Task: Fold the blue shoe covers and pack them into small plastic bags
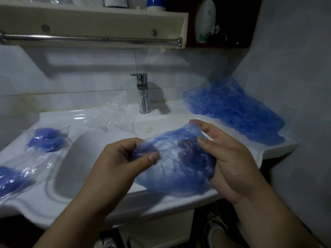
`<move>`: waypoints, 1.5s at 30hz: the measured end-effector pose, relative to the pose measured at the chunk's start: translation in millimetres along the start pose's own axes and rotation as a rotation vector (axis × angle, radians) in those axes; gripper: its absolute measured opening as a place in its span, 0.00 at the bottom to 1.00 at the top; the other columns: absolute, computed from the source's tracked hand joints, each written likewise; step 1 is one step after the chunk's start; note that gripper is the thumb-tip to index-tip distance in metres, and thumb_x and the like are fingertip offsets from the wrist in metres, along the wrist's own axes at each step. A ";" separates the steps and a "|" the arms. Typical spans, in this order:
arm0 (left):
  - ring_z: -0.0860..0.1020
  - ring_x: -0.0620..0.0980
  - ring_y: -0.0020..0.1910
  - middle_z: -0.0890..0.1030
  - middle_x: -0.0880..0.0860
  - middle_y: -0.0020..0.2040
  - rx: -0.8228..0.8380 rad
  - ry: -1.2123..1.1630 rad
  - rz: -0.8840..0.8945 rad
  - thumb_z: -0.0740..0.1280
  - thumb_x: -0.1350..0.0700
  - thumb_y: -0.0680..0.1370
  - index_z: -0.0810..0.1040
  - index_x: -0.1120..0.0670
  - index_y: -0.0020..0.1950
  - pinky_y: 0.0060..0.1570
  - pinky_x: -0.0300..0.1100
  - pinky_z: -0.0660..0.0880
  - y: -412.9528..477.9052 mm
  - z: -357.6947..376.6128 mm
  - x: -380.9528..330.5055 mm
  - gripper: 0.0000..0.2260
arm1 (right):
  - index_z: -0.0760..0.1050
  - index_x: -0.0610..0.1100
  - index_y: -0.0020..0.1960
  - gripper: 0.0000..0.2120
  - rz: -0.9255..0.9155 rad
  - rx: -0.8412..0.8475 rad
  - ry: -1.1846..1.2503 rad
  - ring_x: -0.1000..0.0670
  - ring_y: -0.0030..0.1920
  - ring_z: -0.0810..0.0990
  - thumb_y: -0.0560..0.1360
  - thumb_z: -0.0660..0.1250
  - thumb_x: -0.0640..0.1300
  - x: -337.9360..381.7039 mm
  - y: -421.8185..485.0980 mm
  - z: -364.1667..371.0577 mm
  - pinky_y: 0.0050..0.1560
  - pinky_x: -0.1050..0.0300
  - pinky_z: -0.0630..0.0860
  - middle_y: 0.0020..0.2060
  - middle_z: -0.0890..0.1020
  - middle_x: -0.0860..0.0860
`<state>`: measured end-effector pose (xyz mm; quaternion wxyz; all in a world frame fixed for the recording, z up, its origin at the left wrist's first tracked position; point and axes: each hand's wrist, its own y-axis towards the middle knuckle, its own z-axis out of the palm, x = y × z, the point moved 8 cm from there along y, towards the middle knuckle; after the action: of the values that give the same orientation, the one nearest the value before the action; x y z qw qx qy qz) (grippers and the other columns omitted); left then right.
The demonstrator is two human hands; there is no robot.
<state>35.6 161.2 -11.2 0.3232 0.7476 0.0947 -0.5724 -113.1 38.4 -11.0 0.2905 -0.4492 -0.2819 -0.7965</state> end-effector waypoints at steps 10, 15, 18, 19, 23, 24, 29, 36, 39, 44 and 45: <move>0.83 0.64 0.47 0.82 0.66 0.45 -0.192 -0.192 -0.099 0.69 0.47 0.68 0.82 0.59 0.46 0.56 0.62 0.77 -5.4 -12.9 -0.9 0.16 | 0.75 0.47 0.65 0.29 -0.040 0.203 -0.476 0.47 0.58 0.82 0.65 0.76 0.38 -8.1 -9.3 1.9 0.61 0.52 0.76 0.55 0.84 0.47; 0.82 0.61 0.43 0.83 0.63 0.44 -0.157 -0.236 -0.070 0.66 0.54 0.72 0.80 0.61 0.45 0.46 0.53 0.80 -4.5 -12.8 -3.0 0.10 | 0.84 0.49 0.47 0.16 -0.095 -0.057 -0.549 0.48 0.42 0.86 0.62 0.76 0.35 -5.3 -7.4 -11.3 0.47 0.51 0.80 0.41 0.87 0.47; 0.81 0.55 0.41 0.83 0.60 0.41 -0.078 -0.209 0.026 0.77 0.51 0.65 0.81 0.59 0.42 0.45 0.48 0.81 -3.5 -18.0 -14.0 0.13 | 0.84 0.48 0.44 0.12 -0.136 -0.047 -0.598 0.51 0.38 0.84 0.62 0.77 0.37 0.9 -8.4 -14.9 0.43 0.54 0.79 0.37 0.86 0.47; 0.81 0.53 0.40 0.82 0.59 0.40 -0.034 -0.201 0.059 0.78 0.51 0.61 0.82 0.57 0.41 0.44 0.45 0.80 -3.6 -17.5 -17.5 0.15 | 0.84 0.47 0.44 0.12 -0.157 -0.031 -0.651 0.53 0.37 0.82 0.61 0.76 0.40 3.3 -10.1 -13.3 0.42 0.54 0.78 0.36 0.86 0.47; 0.81 0.48 0.37 0.83 0.55 0.37 0.217 -0.018 0.177 0.76 0.56 0.61 0.81 0.55 0.40 0.39 0.38 0.77 -18.5 -6.8 -31.6 0.11 | 0.82 0.44 0.43 0.10 -0.243 0.083 -0.801 0.54 0.39 0.84 0.62 0.72 0.40 9.8 -18.3 -0.6 0.40 0.60 0.80 0.38 0.85 0.49; 0.81 0.47 0.38 0.83 0.54 0.38 0.288 0.077 0.198 0.76 0.56 0.62 0.80 0.54 0.41 0.41 0.38 0.77 -25.0 -2.1 -32.6 0.10 | 0.81 0.43 0.42 0.08 -0.295 0.127 -0.871 0.54 0.39 0.83 0.62 0.71 0.39 11.3 -20.9 2.5 0.39 0.60 0.79 0.37 0.84 0.50; 0.82 0.44 0.44 0.81 0.45 0.46 0.403 0.506 0.403 0.76 0.55 0.66 0.80 0.45 0.41 0.42 0.40 0.77 -44.9 11.1 -21.3 0.09 | 0.80 0.48 0.42 0.09 -0.329 0.339 -1.194 0.53 0.44 0.81 0.63 0.75 0.41 -13.7 -28.5 -3.4 0.45 0.54 0.77 0.42 0.79 0.55; 0.74 0.44 0.62 0.74 0.35 0.54 0.563 0.710 0.092 0.71 0.55 0.74 0.78 0.33 0.30 0.55 0.26 0.68 -44.0 27.4 21.7 0.18 | 0.84 0.50 0.44 0.18 -0.394 0.450 -1.138 0.56 0.52 0.83 0.61 0.75 0.31 -10.2 -38.9 -6.3 0.54 0.61 0.78 0.50 0.83 0.56; 0.81 0.42 0.44 0.82 0.47 0.43 0.664 0.644 -0.042 0.78 0.39 0.46 0.79 0.33 0.25 0.49 0.30 0.75 -43.6 28.3 37.8 0.12 | 0.82 0.59 0.49 0.27 -0.381 0.451 -1.190 0.58 0.60 0.79 0.60 0.78 0.31 -15.9 -36.4 -10.6 0.62 0.59 0.75 0.55 0.82 0.61; 0.84 0.41 0.42 0.85 0.46 0.47 0.646 0.734 0.076 0.72 0.44 0.66 0.86 0.52 0.45 0.43 0.21 0.71 -37.8 22.5 13.0 0.14 | 0.82 0.54 0.51 0.17 -0.264 0.422 -1.119 0.56 0.57 0.80 0.62 0.74 0.48 -3.9 -40.6 -11.9 0.55 0.64 0.76 0.52 0.82 0.58; 0.82 0.37 0.41 0.83 0.41 0.45 0.481 0.685 0.199 0.71 0.44 0.68 0.85 0.47 0.42 0.40 0.26 0.74 -42.0 9.2 -1.5 0.09 | 0.83 0.55 0.49 0.14 -0.244 0.424 -1.111 0.56 0.55 0.81 0.64 0.73 0.51 -4.2 -40.9 -12.5 0.53 0.63 0.76 0.50 0.83 0.57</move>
<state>6.3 188.6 -26.8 0.1432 0.9541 -0.0125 -0.2629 -147.5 57.9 -27.9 0.0898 -0.6945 -0.5934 -0.3968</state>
